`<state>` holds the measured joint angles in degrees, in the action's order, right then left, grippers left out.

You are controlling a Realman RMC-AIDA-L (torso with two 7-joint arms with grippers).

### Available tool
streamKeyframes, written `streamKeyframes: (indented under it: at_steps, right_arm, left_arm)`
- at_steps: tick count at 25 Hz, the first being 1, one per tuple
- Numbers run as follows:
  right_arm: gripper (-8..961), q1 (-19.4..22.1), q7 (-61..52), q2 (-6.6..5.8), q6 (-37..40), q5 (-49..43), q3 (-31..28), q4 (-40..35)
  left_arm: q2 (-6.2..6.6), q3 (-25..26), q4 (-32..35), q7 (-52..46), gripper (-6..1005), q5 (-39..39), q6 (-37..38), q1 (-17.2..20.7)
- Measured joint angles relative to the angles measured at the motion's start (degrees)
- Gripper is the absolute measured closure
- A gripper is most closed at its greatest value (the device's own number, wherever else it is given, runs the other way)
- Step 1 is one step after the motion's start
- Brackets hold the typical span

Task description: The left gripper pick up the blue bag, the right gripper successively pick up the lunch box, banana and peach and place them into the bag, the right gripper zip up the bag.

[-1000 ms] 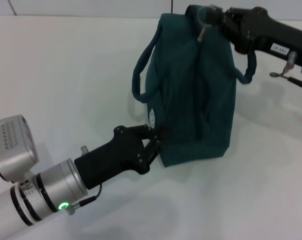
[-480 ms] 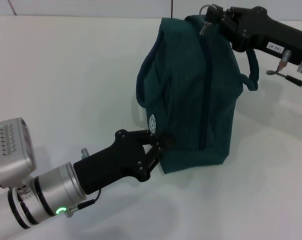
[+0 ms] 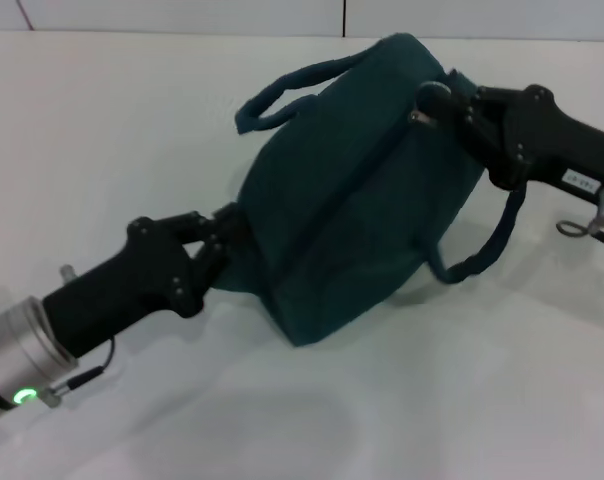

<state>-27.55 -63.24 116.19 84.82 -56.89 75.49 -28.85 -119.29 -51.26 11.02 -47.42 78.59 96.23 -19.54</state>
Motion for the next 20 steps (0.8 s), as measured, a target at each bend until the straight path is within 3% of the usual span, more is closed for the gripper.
streamKeyframes:
  at_steps: [6, 11, 20]
  right_arm:
    - [942, 0.03, 0.21, 0.0, -1.55, 3.76, 0.0, 0.59]
    - [942, -0.03, 1.76, -0.12, -6.64, 8.45, -0.08, 0.8]
    - [942, -2.37, 2.14, -0.38, -11.25, 8.36, 0.76, 3.38]
  left_arm:
    - [0.75, -0.01, 1.75, -1.31, 937, 0.22, -1.77, -0.26]
    - [0.43, -0.18, 1.74, -1.04, 939, 0.41, -3.47, -0.54]
    - [0.27, 0.02, 1.71, -2.17, 915, 0.37, -3.78, -1.15]
